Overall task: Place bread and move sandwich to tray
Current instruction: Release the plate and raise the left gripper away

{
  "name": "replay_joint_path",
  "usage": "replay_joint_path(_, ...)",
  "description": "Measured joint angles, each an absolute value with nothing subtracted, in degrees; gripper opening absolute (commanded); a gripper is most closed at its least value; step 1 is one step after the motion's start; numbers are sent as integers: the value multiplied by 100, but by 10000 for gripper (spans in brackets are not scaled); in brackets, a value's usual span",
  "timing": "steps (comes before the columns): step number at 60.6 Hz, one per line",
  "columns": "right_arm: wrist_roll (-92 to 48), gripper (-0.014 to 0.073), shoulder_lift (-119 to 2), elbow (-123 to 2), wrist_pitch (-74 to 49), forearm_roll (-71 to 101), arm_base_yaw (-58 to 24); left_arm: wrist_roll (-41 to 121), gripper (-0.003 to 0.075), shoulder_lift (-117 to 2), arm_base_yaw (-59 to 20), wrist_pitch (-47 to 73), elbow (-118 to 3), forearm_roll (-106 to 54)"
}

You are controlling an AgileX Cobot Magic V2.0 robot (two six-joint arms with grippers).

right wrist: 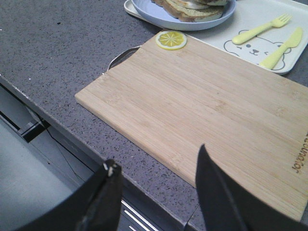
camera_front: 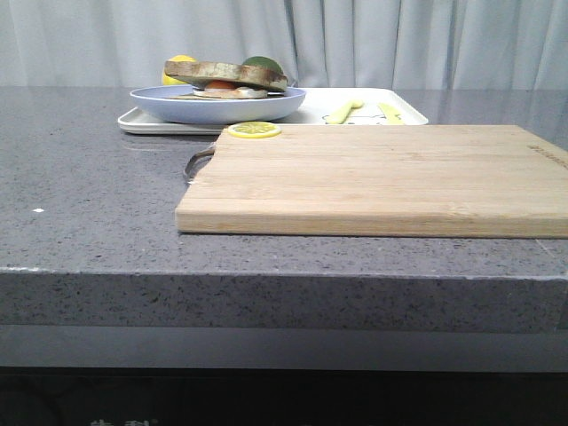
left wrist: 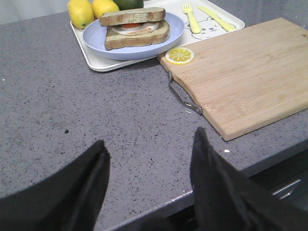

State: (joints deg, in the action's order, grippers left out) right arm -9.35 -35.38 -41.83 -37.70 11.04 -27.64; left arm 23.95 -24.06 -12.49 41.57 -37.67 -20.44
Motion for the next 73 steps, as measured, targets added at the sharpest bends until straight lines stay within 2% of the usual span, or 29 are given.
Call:
replay_joint_path(35, -935, 381, -3538, -4183, -3770, 1104, -2764, 2408, 378, -2122, -1249, 4146, -3589, -2044)
replay_joint_path(40, -935, 374, -3538, -4183, -3767, 1104, -2764, 2408, 353, -2122, -1249, 4134, -3589, -2044)
replay_joint_path(46, -935, 282, -3538, -4183, -3767, 1104, -2764, 2408, 251, -2122, -1249, 4122, -3589, -2044)
replay_joint_path(57, -935, -22, -3538, -4183, -3767, 1104, -2764, 2412, -15, -2122, -1249, 4122, -3589, -2044)
replay_joint_path(60, -935, -75, -3538, -4183, -3767, 1104, -2764, 2412, -18, -2122, -1249, 4122, -3589, -2044)
replay_joint_path(73, -935, -68, -3538, -4183, -3767, 1104, -2764, 2412, -18, -2122, -1249, 4100, -3589, -2044)
